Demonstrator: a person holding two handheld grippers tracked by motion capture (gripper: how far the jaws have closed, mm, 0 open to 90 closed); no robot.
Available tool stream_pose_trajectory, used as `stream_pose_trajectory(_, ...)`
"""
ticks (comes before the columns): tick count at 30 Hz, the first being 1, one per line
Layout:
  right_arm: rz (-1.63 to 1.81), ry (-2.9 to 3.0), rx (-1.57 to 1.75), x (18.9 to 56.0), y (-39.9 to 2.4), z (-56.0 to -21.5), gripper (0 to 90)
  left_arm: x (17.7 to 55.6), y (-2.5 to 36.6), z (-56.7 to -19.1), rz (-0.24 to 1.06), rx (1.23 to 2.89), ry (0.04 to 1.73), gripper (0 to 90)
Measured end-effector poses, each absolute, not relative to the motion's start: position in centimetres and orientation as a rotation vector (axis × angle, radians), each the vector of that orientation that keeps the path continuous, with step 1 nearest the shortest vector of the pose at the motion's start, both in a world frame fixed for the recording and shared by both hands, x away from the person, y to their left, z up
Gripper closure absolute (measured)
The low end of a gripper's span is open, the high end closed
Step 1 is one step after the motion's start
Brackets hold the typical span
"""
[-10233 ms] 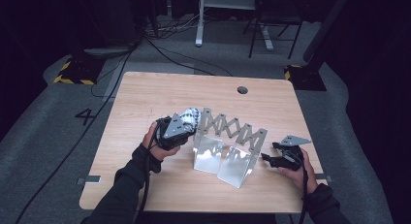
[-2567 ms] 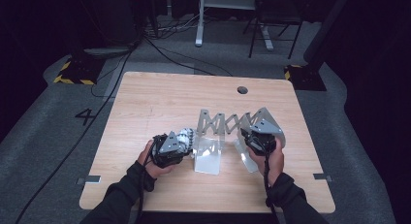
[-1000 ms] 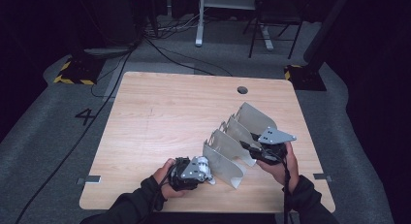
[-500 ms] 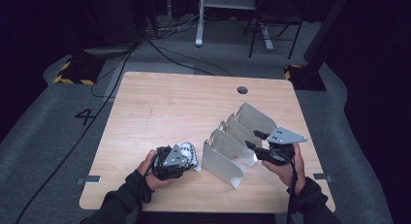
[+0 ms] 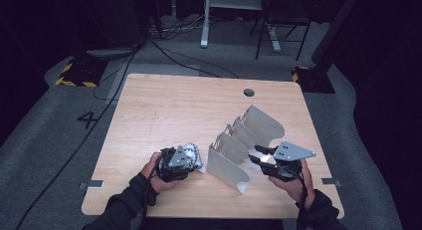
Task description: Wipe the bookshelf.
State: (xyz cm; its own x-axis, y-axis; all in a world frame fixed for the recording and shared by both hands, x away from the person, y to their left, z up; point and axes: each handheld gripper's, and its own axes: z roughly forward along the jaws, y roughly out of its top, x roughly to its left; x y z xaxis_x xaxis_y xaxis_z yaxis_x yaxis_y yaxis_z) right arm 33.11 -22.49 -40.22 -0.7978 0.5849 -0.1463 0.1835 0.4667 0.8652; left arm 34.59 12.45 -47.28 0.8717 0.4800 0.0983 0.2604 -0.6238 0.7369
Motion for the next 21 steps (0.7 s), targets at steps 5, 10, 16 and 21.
stream_pose_trajectory(5,1.221,2.310,0.637,34.0,-21.0,-41.2,56.8,34.7,12.3,-47.3,0.372,2.271,0.536,64.7)
stream_pose_trajectory(10,1.190,2.325,0.631,35.3,-20.1,-42.0,60.0,34.9,12.5,-47.4,0.375,2.264,0.559,64.3)
stream_pose_trajectory(16,1.199,2.358,0.609,36.1,-18.6,-42.5,66.3,35.1,12.8,-47.3,0.375,2.259,0.575,64.7)
stream_pose_trajectory(21,1.220,2.366,0.595,36.5,-17.7,-42.7,76.3,35.3,13.1,-47.3,0.374,2.255,0.589,64.6)
